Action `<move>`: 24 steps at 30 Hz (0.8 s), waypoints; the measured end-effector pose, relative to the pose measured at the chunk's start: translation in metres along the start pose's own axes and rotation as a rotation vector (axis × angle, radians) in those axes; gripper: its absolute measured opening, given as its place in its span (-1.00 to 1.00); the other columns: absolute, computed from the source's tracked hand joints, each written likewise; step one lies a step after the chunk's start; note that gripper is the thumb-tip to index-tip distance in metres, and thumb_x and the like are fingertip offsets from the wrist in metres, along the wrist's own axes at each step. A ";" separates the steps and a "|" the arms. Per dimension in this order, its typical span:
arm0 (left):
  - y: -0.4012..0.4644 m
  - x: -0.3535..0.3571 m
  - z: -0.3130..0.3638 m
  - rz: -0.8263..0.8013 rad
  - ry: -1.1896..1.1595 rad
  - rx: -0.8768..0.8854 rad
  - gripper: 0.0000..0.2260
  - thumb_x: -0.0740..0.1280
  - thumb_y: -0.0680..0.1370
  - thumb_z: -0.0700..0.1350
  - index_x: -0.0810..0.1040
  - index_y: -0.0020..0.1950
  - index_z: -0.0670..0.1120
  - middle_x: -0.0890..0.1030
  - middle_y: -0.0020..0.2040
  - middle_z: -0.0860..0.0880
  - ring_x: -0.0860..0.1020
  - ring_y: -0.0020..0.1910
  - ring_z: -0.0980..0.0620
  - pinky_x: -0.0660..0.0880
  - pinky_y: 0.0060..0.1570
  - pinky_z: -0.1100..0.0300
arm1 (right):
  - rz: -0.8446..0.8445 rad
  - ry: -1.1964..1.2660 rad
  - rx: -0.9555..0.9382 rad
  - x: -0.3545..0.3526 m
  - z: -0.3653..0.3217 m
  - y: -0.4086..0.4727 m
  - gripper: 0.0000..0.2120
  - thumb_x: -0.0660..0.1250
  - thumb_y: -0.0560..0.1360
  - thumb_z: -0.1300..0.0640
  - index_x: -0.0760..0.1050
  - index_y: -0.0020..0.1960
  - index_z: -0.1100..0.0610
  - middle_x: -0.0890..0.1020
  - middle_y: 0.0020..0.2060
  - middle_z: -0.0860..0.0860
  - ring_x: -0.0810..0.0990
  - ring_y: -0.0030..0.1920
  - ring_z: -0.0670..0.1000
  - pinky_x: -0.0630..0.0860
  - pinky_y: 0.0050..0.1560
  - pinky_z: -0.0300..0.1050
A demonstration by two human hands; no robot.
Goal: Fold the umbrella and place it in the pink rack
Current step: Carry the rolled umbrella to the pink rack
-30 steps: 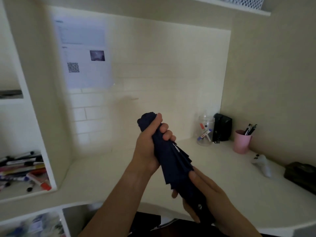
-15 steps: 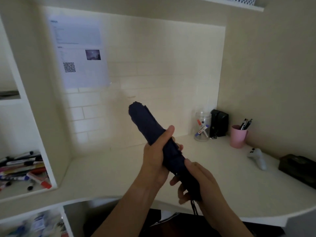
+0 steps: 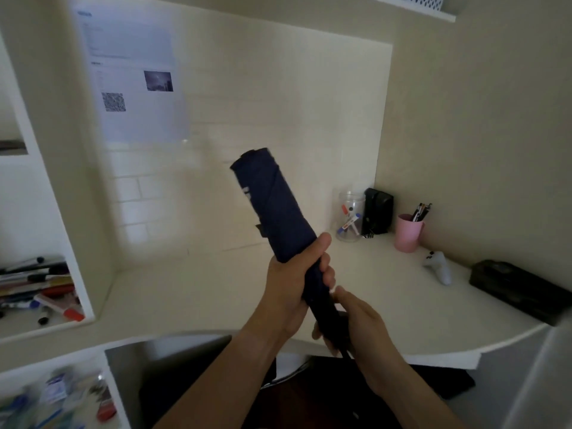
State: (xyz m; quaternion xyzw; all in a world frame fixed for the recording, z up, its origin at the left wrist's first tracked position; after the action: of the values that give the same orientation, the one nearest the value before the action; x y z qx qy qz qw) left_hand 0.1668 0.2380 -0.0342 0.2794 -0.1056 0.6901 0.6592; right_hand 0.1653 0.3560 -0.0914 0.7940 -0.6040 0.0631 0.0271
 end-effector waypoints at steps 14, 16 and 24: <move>-0.035 0.032 -0.032 -0.144 1.804 0.739 -0.76 0.40 0.44 -0.03 0.34 -0.11 -0.02 0.48 -0.28 0.04 0.43 -0.37 -0.01 0.27 -0.34 0.15 | 0.164 -1.963 -0.571 -0.040 -0.099 -0.095 -0.30 0.34 0.40 -0.18 0.29 0.48 0.00 0.55 0.24 -0.03 0.52 0.25 0.08 0.44 0.30 0.04; -0.041 0.048 -0.042 -0.229 1.791 0.879 -0.71 0.51 0.31 -0.05 0.45 -0.12 -0.06 0.57 -0.31 -0.01 0.51 -0.41 -0.05 0.26 -0.38 0.17 | 0.124 -1.987 -0.403 -0.070 -0.097 -0.093 -0.48 0.33 0.44 -0.12 0.33 0.35 -0.04 0.60 0.08 -0.06 0.62 0.05 0.08 0.55 0.05 0.02; -0.052 0.135 -0.120 -0.757 1.678 0.970 -0.46 0.15 0.47 0.48 0.43 0.23 0.12 0.63 -0.13 0.10 0.60 -0.25 0.07 0.49 -0.33 0.13 | 0.327 -1.793 -0.238 -0.242 -0.043 -0.185 -0.58 0.33 0.49 -0.13 0.32 0.28 -0.03 0.61 0.03 -0.09 0.60 -0.13 -0.03 0.53 -0.15 -0.12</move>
State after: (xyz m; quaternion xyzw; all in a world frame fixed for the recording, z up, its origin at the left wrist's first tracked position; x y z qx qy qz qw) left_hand 0.1913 0.4206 -0.0740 -0.0406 0.7703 0.3792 0.5110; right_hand 0.2772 0.6418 -0.0750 0.4421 -0.5062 -0.6359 -0.3794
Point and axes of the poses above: each hand's wrist, its own y-axis towards the middle knuckle, its own x-axis out of the palm, z = x × y, the point moved 2 cm from there along y, towards the middle knuckle
